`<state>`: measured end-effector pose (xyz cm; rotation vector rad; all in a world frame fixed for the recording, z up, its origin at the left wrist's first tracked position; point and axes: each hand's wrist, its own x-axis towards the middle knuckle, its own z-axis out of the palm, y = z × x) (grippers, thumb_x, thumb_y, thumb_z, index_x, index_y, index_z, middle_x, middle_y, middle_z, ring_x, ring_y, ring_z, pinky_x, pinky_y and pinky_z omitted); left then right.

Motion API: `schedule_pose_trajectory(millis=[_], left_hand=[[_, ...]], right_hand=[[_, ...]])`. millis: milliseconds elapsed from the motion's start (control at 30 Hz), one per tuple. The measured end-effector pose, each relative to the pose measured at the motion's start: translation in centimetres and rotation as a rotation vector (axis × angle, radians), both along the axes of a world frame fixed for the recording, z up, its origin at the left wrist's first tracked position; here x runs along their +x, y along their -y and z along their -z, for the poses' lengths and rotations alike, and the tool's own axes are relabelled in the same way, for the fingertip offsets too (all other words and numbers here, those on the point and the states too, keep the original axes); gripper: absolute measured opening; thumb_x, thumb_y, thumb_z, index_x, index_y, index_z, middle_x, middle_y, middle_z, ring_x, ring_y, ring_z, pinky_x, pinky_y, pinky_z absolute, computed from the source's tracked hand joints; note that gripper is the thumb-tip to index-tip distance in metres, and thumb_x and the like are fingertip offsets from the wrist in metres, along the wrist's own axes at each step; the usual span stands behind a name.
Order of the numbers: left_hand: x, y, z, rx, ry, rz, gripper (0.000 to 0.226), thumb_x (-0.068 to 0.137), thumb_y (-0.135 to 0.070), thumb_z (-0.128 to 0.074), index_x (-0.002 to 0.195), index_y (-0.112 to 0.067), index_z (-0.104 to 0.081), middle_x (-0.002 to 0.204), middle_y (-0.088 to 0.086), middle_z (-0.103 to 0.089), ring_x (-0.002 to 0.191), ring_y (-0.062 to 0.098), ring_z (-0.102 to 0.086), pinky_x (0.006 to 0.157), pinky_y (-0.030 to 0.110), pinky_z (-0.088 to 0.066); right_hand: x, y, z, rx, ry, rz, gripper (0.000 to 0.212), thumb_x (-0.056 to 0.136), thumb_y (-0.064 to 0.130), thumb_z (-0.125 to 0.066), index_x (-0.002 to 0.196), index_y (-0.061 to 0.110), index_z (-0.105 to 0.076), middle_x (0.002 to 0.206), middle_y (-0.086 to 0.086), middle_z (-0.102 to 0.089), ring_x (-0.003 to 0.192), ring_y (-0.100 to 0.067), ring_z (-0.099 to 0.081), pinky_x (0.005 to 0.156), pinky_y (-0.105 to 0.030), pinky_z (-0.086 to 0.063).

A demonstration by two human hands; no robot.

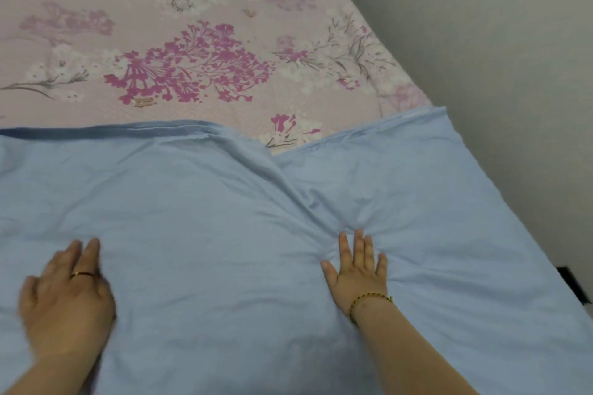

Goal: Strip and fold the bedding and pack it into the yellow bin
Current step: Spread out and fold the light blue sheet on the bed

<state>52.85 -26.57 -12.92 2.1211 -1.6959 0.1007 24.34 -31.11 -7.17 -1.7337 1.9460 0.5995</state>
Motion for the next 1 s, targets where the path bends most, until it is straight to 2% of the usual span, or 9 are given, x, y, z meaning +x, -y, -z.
schedule_pose_trajectory(millis=[33, 100, 167, 233, 333, 400, 500, 767, 1000], left_hand=[[6.5, -1.2, -3.8, 0.212, -0.304, 0.001, 0.055, 0.083, -0.023, -0.03, 0.132, -0.006, -0.049, 0.138, 0.025, -0.044, 0.13, 0.039, -0.038, 0.109, 0.045, -0.02], [-5.4, -0.3, -6.0, 0.259, -0.331, -0.179, 0.061, 0.079, -0.032, -0.034, 0.133, -0.007, -0.05, 0.144, 0.021, -0.039, 0.135, 0.036, -0.033, 0.109, 0.047, -0.016], [-11.4, 1.3, -6.2, 0.315, -0.342, -0.314, 0.058, 0.09, -0.039, -0.031, 0.141, -0.013, -0.038, 0.153, 0.012, -0.024, 0.143, 0.027, -0.018, 0.113, 0.041, -0.004], [-14.4, 3.2, -5.3, 0.349, -0.402, -0.354, 0.054, 0.097, -0.041, -0.026, 0.146, -0.017, -0.027, 0.156, 0.007, -0.013, 0.145, 0.023, -0.007, 0.113, 0.04, 0.002], [-14.5, 5.0, -3.7, 0.362, -0.287, -0.515, 0.064, 0.088, -0.047, -0.012, 0.147, -0.023, -0.022, 0.157, 0.005, -0.011, 0.144, 0.022, -0.004, 0.112, 0.039, 0.004], [-15.7, 5.2, -2.7, 0.323, -0.253, -0.546, 0.072, 0.08, -0.048, -0.011, 0.146, -0.023, -0.025, 0.156, 0.007, -0.016, 0.144, 0.024, -0.007, 0.111, 0.038, 0.003], [-15.5, 5.7, -2.2, 0.313, -0.213, -0.576, 0.076, 0.076, -0.05, -0.01, 0.144, -0.02, -0.032, 0.154, 0.01, -0.021, 0.142, 0.027, -0.012, 0.11, 0.033, 0.002], [-15.1, 5.6, -1.1, 0.353, -0.194, -0.563, 0.066, 0.084, -0.042, -0.019, 0.136, -0.01, -0.046, 0.144, 0.021, -0.039, 0.133, 0.037, -0.028, 0.103, 0.015, 0.024], [-14.8, 5.4, -0.9, 0.314, -0.157, -0.568, 0.062, 0.085, -0.039, -0.024, 0.133, -0.007, -0.049, 0.141, 0.023, -0.042, 0.13, 0.038, -0.03, 0.106, 0.017, 0.023]], right_hand=[[-0.3, 0.1, -0.2, 0.015, 0.023, -0.004, 0.067, 0.095, 0.055, -0.006, 0.143, 0.019, 0.024, 0.15, -0.003, 0.033, 0.141, -0.021, 0.025, 0.114, -0.042, 0.015], [-1.1, 0.5, -0.3, -0.006, 0.034, -0.055, 0.085, 0.078, 0.07, 0.013, 0.147, 0.02, 0.014, 0.151, 0.001, 0.025, 0.144, -0.023, 0.014, 0.115, -0.044, 0.008], [-2.5, 1.4, -0.8, -0.192, 0.049, -0.207, 0.107, 0.072, 0.07, 0.022, 0.142, 0.014, -0.036, 0.149, 0.002, -0.026, 0.135, -0.024, -0.036, 0.109, -0.038, -0.018], [-5.3, 3.8, -0.9, -0.445, 0.13, -0.373, 0.06, 0.086, 0.051, -0.02, 0.079, 0.023, -0.073, 0.086, 0.01, -0.068, 0.073, -0.015, -0.066, 0.076, -0.024, -0.029], [-9.2, 10.7, -2.2, -0.711, 0.208, -0.445, 0.031, 0.07, 0.032, -0.039, 0.06, 0.024, -0.067, 0.066, 0.005, -0.064, 0.058, -0.017, -0.062, 0.067, -0.024, -0.026], [-10.4, 16.1, -3.4, -0.735, 0.202, -0.433, 0.039, 0.078, 0.03, -0.041, 0.097, 0.013, -0.07, 0.109, -0.011, -0.067, 0.099, -0.027, -0.064, 0.091, -0.026, -0.029], [-10.7, 22.7, -3.9, -0.433, 0.096, -0.487, 0.057, 0.096, 0.036, -0.038, 0.146, 0.018, -0.021, 0.156, -0.004, -0.013, 0.145, -0.021, -0.007, 0.116, -0.035, 0.004], [-9.6, 27.9, -3.5, -0.509, 0.022, -0.584, 0.029, 0.098, 0.031, -0.037, 0.106, 0.007, -0.052, 0.094, -0.02, -0.065, 0.07, -0.03, -0.046, 0.092, -0.032, -0.026], [-12.2, 28.8, -2.2, -0.656, -0.111, -0.45, 0.03, 0.096, 0.025, -0.041, 0.105, 0.002, -0.058, 0.103, -0.023, -0.061, 0.101, -0.035, -0.05, 0.089, -0.035, -0.017]])
